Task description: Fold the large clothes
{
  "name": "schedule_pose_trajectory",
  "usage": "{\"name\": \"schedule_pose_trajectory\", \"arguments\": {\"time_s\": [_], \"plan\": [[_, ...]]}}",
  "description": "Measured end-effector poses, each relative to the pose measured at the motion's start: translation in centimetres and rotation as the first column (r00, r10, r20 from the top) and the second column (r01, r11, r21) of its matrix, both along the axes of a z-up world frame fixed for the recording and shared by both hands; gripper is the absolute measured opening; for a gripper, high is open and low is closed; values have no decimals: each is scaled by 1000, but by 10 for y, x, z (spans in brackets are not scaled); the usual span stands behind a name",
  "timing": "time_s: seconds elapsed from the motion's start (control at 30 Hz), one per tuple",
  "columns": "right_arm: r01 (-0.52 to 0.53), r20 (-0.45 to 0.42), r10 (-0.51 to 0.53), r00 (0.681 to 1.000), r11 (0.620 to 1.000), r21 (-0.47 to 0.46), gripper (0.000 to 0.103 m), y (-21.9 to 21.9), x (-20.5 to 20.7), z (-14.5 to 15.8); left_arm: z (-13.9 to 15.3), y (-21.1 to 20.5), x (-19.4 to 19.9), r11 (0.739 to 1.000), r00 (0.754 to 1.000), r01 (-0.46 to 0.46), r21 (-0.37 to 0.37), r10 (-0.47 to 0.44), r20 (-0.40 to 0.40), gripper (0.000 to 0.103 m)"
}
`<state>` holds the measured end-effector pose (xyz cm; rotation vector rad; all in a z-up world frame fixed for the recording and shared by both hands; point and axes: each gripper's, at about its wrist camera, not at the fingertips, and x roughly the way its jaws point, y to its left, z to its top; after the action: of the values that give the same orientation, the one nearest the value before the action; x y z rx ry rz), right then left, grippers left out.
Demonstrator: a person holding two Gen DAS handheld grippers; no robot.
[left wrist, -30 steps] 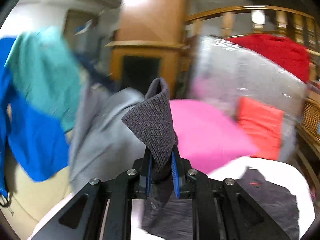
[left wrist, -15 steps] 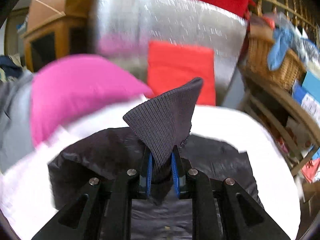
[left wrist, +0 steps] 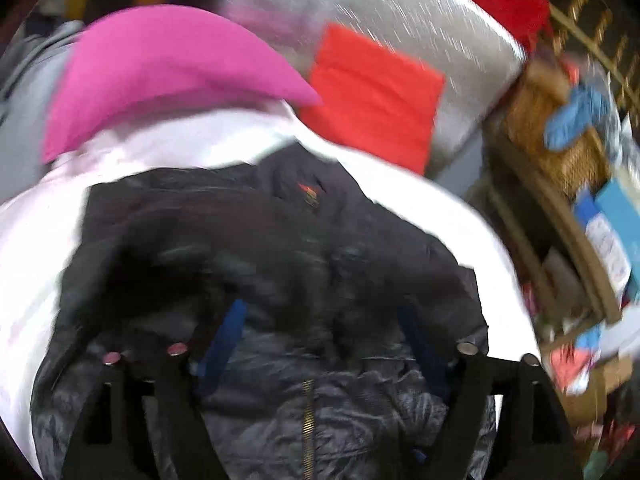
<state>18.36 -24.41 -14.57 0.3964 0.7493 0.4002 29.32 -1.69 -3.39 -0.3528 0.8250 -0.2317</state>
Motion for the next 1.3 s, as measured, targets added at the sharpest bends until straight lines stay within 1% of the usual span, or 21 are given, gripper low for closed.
{"name": "schedule_pose_trajectory", "arguments": {"time_s": [0.1, 0.2, 0.23, 0.3, 0.33, 0.43, 0.5, 0.57, 0.63, 0.77, 0.83, 0.9, 0.93, 0.97, 1.0, 1.03, 1.07, 1.13, 1.17, 1.23, 1.3], "plan": [[1, -9, -1, 1000, 1000, -4, 92, 2, 1, 1, -12, 30, -24, 998, 998, -62, -21, 62, 12, 84], [40, -47, -40, 998, 999, -2, 91, 1, 1, 11, -30, 66, -57, 979, 982, -181, -88, 185, 30, 84], [50, -61, -49, 997, 998, 24, 91, -2, 2, 14, -36, 75, -67, 972, 974, -220, -85, 224, 41, 84], [74, -59, -65, 996, 982, 172, 91, -15, 1, 33, -51, 88, -84, 951, 952, -298, -88, 303, 54, 84], [81, -51, -72, 996, 977, 199, 91, -18, 4, 41, -58, 93, -92, 937, 939, -333, -101, 340, 55, 84], [113, -88, -89, 992, 938, 328, 91, -29, 32, 58, -77, 102, -109, 902, 907, -410, -133, 419, 46, 84], [182, -150, -133, 980, 902, 393, 90, -37, 63, 56, -83, 100, -124, 886, 882, -454, -93, 462, 90, 84], [238, -213, -161, 964, 878, 415, 81, -41, 84, 47, -84, 101, -128, 871, 865, -484, -85, 491, 104, 84], [296, -291, -180, 939, 855, 427, 76, -41, 106, 30, -82, 105, -127, 870, 864, -480, -115, 491, 109, 84], [359, -345, -227, 911, 847, 391, 76, -35, 123, 14, -88, 112, -128, 868, 868, -480, -126, 491, 79, 84], [360, -342, -235, 910, 856, 370, 74, -32, 129, 15, -89, 114, -128, 865, 865, -483, -135, 495, 78, 84], [362, -357, -251, 900, 886, 289, 31, -29, 141, 18, -90, 114, -129, 863, 863, -486, -135, 499, 83, 84], [364, -361, -274, 892, 907, 211, 12, -25, 147, 24, -90, 115, -129, 864, 863, -486, -133, 499, 84, 84], [355, -341, -284, 896, 920, 166, 11, -22, 148, 33, -91, 116, -129, 864, 864, -485, -134, 497, 79, 84], [334, -286, -295, 912, 937, 100, 11, -15, 148, 52, -92, 116, -129, 863, 864, -486, -136, 498, 75, 84], [314, -193, -305, 933, 949, 18, 11, -8, 146, 80, -93, 118, -130, 861, 862, -490, -139, 502, 70, 84], [308, -141, -307, 941, 951, -21, 11, -6, 144, 95, -94, 119, -130, 859, 861, -493, -142, 505, 65, 84], [317, 9, -319, 948, 937, -146, 11, 0, 138, 134, -95, 118, -128, 858, 861, -495, -136, 506, 59, 84], [337, 85, -327, 941, 912, -232, 11, 2, 137, 148, -95, 118, -127, 859, 861, -495, -132, 505, 57, 84], [336, 115, -316, 942, 885, -322, 11, 4, 144, 144, -95, 116, -126, 861, 863, -493, -127, 502, 55, 84], [315, 73, -312, 947, 871, -377, 11, 5, 153, 117, -94, 117, -127, 860, 862, -494, -129, 504, 58, 84]]}}
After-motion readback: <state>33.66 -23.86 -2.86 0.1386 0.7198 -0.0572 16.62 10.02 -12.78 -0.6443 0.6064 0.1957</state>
